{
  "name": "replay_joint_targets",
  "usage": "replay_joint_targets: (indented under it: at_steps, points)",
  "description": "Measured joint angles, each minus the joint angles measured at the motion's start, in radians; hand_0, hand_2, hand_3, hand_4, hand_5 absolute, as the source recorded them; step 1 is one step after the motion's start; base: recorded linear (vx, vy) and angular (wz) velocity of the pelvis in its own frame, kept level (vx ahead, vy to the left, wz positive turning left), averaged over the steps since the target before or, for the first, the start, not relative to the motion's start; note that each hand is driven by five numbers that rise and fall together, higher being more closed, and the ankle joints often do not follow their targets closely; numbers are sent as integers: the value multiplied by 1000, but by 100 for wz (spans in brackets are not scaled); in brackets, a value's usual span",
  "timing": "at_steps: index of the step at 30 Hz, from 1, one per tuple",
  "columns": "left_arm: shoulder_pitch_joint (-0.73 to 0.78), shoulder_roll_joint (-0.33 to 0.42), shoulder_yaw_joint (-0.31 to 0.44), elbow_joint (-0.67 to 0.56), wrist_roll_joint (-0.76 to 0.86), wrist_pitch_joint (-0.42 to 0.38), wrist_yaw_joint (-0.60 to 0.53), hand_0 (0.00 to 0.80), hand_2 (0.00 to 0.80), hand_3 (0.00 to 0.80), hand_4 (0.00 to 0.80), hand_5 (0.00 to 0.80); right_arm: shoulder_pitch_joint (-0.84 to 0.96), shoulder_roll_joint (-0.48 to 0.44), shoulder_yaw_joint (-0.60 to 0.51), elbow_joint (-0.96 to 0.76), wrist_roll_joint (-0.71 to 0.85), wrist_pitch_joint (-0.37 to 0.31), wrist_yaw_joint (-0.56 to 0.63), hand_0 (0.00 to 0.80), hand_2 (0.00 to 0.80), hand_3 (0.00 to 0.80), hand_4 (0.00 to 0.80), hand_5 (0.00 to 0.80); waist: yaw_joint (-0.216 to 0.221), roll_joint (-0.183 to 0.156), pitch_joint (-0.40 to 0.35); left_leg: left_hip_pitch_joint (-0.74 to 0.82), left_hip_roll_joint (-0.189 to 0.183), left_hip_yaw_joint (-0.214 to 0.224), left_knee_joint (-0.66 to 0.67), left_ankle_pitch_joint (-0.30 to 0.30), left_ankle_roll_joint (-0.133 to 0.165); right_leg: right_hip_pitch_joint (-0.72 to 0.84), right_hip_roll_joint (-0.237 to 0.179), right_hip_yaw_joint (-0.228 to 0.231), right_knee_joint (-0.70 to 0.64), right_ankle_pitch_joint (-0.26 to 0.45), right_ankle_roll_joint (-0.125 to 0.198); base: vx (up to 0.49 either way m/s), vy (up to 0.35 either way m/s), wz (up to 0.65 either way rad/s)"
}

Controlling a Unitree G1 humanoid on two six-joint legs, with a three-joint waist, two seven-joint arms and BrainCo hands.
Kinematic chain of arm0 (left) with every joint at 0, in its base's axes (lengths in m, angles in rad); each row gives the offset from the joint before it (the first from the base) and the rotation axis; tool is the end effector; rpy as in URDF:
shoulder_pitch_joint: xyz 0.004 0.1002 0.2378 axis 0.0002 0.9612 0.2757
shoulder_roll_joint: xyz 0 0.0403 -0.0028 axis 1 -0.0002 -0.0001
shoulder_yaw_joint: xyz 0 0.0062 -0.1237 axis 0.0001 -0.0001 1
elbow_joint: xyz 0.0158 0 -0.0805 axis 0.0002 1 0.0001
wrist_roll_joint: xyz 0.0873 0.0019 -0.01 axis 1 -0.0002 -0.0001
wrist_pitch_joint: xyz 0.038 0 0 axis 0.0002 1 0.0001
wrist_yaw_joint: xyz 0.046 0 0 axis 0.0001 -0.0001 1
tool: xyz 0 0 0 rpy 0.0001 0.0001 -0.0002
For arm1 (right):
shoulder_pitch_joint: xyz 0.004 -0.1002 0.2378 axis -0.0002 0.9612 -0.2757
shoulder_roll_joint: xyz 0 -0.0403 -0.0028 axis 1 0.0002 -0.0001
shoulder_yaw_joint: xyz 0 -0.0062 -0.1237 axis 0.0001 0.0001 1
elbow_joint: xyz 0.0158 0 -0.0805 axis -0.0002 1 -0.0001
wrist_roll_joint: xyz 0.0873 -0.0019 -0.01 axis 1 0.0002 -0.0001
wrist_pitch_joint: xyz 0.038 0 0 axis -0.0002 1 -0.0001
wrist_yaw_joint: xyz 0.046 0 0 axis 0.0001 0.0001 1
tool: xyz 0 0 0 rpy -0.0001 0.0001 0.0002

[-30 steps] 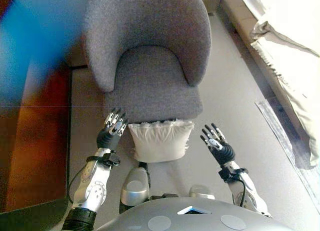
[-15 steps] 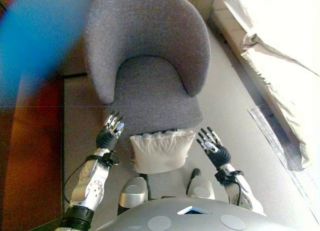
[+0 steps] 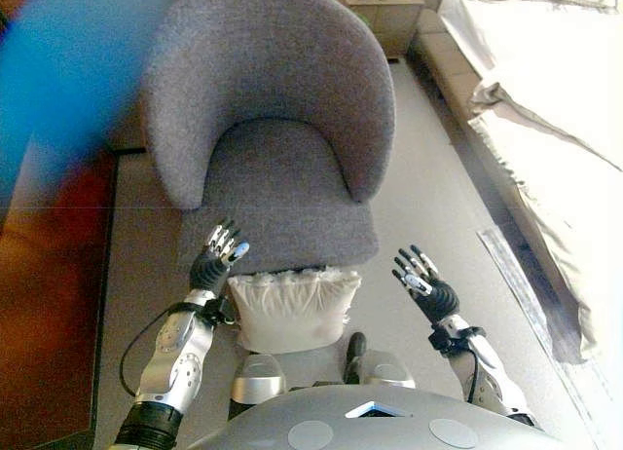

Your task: Pick up the cushion and take it to the sofa

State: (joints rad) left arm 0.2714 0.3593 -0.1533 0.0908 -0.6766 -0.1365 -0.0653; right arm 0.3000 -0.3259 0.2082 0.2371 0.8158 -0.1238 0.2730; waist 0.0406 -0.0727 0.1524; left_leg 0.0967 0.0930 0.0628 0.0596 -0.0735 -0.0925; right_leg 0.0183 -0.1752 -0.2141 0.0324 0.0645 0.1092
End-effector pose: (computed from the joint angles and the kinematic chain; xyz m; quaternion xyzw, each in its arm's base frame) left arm 0.1174 0.2154 -0.0203 -0.1640 0.1271 -0.0080 0.9782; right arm 0.0956 -0.2080 -0.0493 0.2595 0.1902 0.0655 0.9446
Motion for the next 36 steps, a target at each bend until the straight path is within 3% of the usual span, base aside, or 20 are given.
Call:
replay_joint_targets:
  at_steps: [6,9,11,14,16,21,36]
  points:
    - [11,-59,5,-13,-209,64,-116,0,0,0,0,0,-54,22,6,-29,124,60,81,0,0,0,0,0,3,23,-12,13,-7,-15,5,2,2,23,-3,-7,-2,-14,11,15,-37,12]
    - [7,-103,-12,-7,-411,159,-232,0,0,0,0,0,-90,47,34,-29,235,114,149,0,0,0,0,0,3,44,-19,18,-9,-15,-7,-2,9,30,-13,-10,5,-19,10,47,122,5]
    - [-11,-142,-27,18,-558,254,-328,0,0,0,0,0,-99,90,39,-19,373,191,234,0,0,0,0,0,0,59,-30,19,-11,-3,-20,7,17,32,-22,-19,5,-19,10,69,94,12]
    - [-17,-174,-65,19,-682,347,-434,0,0,0,0,0,-97,155,44,-1,521,274,339,0,0,0,0,0,-1,68,-50,38,-11,14,-60,32,15,42,-29,-31,-2,-17,15,74,63,13]
    - [-17,-186,-76,19,-712,383,-489,0,0,0,0,0,-97,182,44,-2,571,289,382,0,0,0,0,0,-2,67,-58,50,-13,17,-81,39,15,48,-30,-34,-6,-18,18,24,74,4]
    - [-17,-180,-82,7,-732,407,-574,0,0,0,0,0,-79,192,40,-3,576,307,464,0,0,0,0,0,-3,60,-89,51,-23,20,-110,57,10,46,-32,-42,-38,-4,30,-28,48,0]
    - [-20,-174,-81,0,-731,407,-579,0,0,0,0,0,-76,163,39,-3,549,304,490,0,0,0,0,0,-2,51,-83,69,-15,25,-147,62,2,79,-11,-47,-110,21,30,13,-7,0]
